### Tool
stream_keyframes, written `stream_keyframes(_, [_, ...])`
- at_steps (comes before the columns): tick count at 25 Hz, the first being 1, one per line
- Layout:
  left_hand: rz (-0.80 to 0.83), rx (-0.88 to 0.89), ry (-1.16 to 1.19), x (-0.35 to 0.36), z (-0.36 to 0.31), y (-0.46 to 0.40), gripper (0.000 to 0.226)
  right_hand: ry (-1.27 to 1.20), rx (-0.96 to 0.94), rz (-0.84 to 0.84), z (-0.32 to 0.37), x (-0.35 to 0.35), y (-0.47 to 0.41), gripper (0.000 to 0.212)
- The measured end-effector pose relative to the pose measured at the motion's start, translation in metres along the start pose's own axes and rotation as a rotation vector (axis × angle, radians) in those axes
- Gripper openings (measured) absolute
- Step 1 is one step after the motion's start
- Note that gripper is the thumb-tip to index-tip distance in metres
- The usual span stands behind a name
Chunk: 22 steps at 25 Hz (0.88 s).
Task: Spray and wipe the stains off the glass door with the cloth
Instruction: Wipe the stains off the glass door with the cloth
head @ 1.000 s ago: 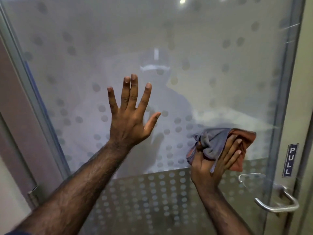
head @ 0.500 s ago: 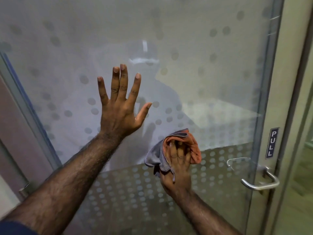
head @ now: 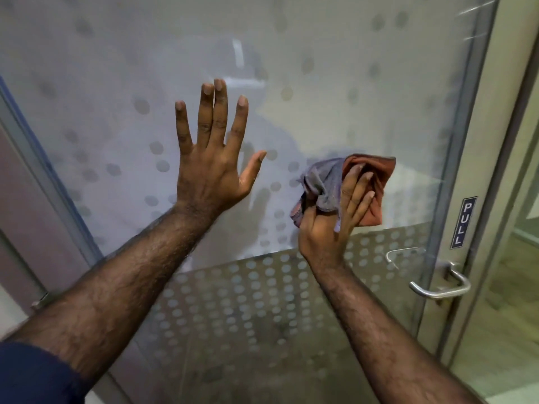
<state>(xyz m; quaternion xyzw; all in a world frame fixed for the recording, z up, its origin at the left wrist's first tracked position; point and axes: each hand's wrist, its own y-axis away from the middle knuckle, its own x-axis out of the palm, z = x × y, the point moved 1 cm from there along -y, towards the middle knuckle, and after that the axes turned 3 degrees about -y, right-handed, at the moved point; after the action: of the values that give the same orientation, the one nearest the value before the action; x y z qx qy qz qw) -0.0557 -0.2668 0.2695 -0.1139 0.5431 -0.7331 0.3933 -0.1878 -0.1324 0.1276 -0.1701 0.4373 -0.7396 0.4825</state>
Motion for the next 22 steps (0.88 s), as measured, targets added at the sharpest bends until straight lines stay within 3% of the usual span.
stream_keyframes(3, [0.004,0.011,0.005,0.0,0.0,0.0,0.082,-0.075,-0.198,0.101,0.032,0.008,0.026,0.076])
stream_keyframes(5, [0.006,0.012,0.014,0.0,0.001,0.0,0.082,-0.261,-0.307,0.212,0.038,0.015,0.062,0.079])
stream_keyframes(7, [0.003,0.01,0.019,0.0,0.002,0.0,0.082,-0.399,-0.416,0.337,0.03,0.018,0.105,0.079])
stream_keyframes(10, [0.009,0.023,0.022,-0.001,0.003,0.0,0.082,-0.389,-0.567,0.53,-0.004,0.007,0.152,0.073])
stream_keyframes(13, [0.014,0.043,0.031,-0.004,0.003,0.0,0.08,-0.347,-0.568,0.652,-0.024,-0.02,0.161,0.073])
stream_keyframes(16, [-0.011,0.062,0.097,-0.013,-0.001,0.005,0.076,-0.308,-0.572,0.631,-0.049,-0.044,0.163,0.062])
stream_keyframes(18, [-0.06,0.095,0.233,-0.022,-0.015,0.016,0.07,-0.407,-0.29,0.736,-0.067,-0.064,0.163,0.06])
stream_keyframes(20, [-0.094,0.094,0.466,-0.033,-0.038,0.037,0.061,-0.683,0.255,0.871,-0.071,-0.093,0.156,0.047])
stream_keyframes(22, [-0.041,0.037,0.693,-0.045,-0.066,0.066,0.053,-0.902,0.607,0.841,-0.068,-0.119,0.144,0.037])
